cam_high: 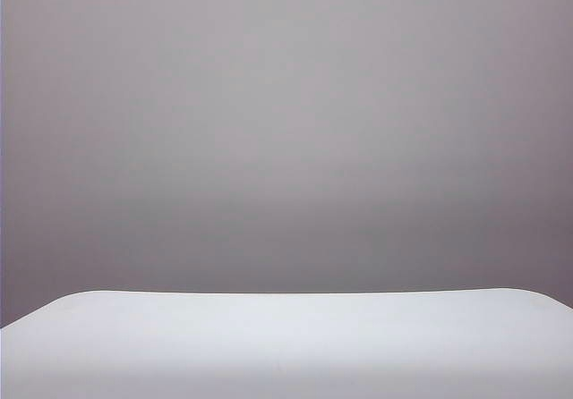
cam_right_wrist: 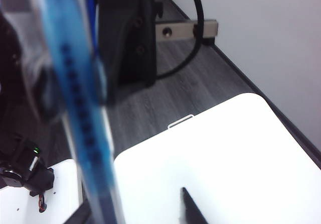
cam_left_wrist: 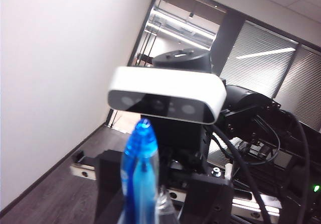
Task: Pick up the pen and remove the cap.
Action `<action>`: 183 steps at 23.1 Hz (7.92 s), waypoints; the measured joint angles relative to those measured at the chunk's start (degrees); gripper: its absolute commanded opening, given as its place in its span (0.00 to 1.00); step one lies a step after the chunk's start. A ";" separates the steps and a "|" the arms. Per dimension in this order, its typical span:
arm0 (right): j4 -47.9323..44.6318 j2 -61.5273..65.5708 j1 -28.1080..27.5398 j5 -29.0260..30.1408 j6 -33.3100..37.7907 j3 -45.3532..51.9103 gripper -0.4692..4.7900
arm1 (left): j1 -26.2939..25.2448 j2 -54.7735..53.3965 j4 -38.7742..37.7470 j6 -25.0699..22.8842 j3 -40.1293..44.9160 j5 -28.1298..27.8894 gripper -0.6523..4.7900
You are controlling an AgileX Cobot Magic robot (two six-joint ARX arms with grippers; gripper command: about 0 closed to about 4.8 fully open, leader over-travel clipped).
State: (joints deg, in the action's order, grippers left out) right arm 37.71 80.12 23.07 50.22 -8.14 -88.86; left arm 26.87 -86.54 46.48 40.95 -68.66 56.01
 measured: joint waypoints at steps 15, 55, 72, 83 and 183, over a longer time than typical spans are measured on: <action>0.39 -0.04 0.87 0.90 -0.02 -0.02 0.08 | 1.07 -0.37 -0.68 0.00 0.00 -0.74 0.15; 13.03 18.03 0.72 -26.18 -4.72 7.28 0.08 | -10.51 -3.04 -70.27 -40.98 -0.33 -38.01 0.15; -0.02 38.51 -1.16 -41.70 -4.37 10.99 0.08 | -10.03 -28.30 -87.30 -45.03 -0.31 -47.28 0.16; -2.08 38.21 -5.49 -42.42 -4.39 17.11 0.10 | -9.73 -28.22 -86.31 -44.74 -0.35 -47.21 0.18; -35.80 -71.63 -19.37 -47.43 13.79 88.43 0.09 | -9.75 85.90 -54.03 -40.94 68.54 -66.12 0.11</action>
State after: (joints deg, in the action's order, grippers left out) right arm 1.91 8.49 3.70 2.79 5.65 -0.43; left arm 17.12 -0.64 -7.55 0.01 -0.12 -10.11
